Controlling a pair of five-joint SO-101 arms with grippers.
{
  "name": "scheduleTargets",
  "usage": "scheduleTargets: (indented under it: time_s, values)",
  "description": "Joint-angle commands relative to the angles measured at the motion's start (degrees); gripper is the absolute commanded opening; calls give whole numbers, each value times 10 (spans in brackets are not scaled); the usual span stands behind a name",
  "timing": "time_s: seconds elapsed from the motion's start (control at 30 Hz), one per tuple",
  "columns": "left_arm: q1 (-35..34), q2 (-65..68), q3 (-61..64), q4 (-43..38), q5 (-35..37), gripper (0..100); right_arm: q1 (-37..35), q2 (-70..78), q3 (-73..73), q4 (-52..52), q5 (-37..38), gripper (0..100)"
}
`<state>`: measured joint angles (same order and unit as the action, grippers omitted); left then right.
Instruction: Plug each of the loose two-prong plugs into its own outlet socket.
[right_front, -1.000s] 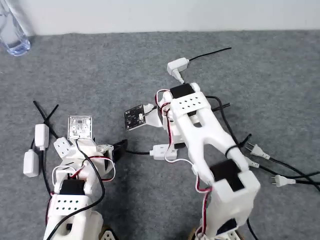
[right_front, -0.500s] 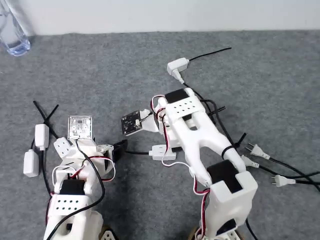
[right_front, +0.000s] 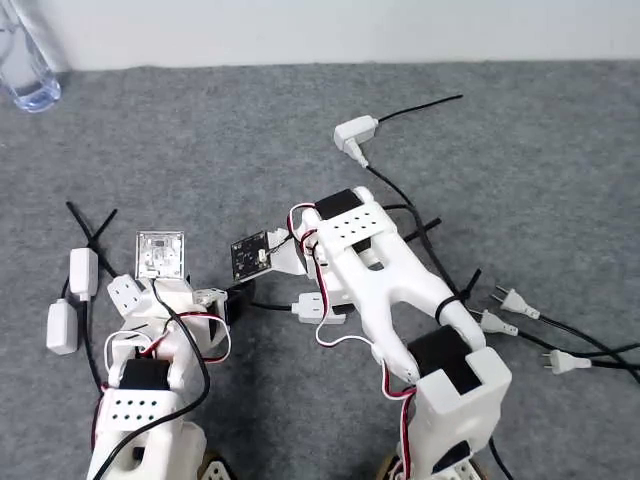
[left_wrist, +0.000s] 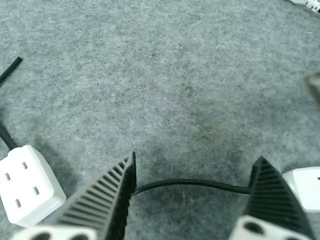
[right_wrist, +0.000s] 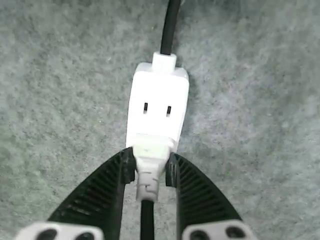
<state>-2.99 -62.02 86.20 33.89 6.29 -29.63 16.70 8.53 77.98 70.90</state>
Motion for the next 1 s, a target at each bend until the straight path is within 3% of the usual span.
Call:
scheduleTargets:
  time_s: [0.0,0.13,0.23,0.3,0.97]
  values:
    - [3,-7,-5,-17,-4,341,-34,10,28,0,-15,13]
    - [3,-7,-5,-17,-4,341,-34,-11,13,1,-75,117]
    - [3,-7,-5,-17,-4,341,-36,-40,14,0,-76,247]
    - [3,-7,-5,-17,-4,341,-36,-54,20,0,-76,284]
    - [3,-7,-5,-17,-4,341,-3,-189,61,16,-61,284]
